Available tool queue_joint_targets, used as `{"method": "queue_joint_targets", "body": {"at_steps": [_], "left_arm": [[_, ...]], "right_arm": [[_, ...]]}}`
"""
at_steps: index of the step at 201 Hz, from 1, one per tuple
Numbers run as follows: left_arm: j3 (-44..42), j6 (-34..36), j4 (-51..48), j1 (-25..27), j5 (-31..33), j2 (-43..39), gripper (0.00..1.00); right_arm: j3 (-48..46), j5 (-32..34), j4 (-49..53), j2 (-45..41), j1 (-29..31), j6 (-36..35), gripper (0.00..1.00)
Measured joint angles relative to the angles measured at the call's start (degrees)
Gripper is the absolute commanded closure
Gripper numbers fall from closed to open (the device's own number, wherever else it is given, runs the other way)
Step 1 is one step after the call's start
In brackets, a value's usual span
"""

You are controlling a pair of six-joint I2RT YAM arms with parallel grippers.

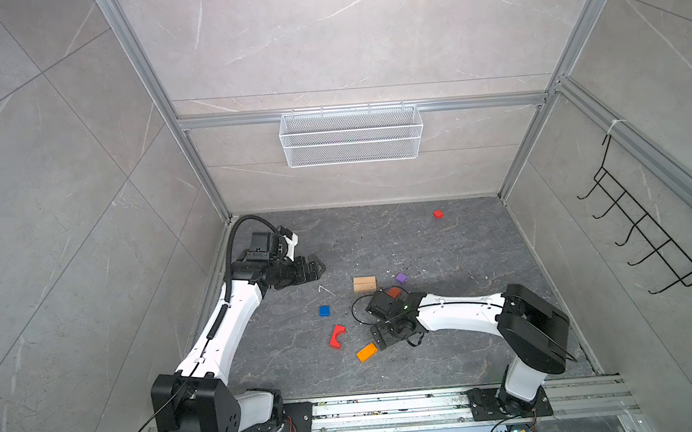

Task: Build the wood block tower
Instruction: 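Lower the right gripper and close it on the plain wood bar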

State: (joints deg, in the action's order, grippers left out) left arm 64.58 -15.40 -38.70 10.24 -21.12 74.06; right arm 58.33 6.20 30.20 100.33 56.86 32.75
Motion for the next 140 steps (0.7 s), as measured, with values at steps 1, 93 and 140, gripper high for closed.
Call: {"method": "queue_joint_targets", "body": {"at_steps": [1,93,140], "left_arm": [[0.0,0.0,0.0,0.0,0.02,0.0,0.0],[0.0,0.0,0.0,0.0,0.02,0.0,0.0],[0.0,0.0,0.0,0.0,0.0,0.0,0.0]], "right_arm": [[0.0,0.0,-0.02,0.0,0.0,0.0,0.15],[-0.61,0.26,-0.07,-0.5,-0.24,0.46,0.32],[-0.11,0.44,1.92,-0.61,-0.22,2.71,0.37]]}}
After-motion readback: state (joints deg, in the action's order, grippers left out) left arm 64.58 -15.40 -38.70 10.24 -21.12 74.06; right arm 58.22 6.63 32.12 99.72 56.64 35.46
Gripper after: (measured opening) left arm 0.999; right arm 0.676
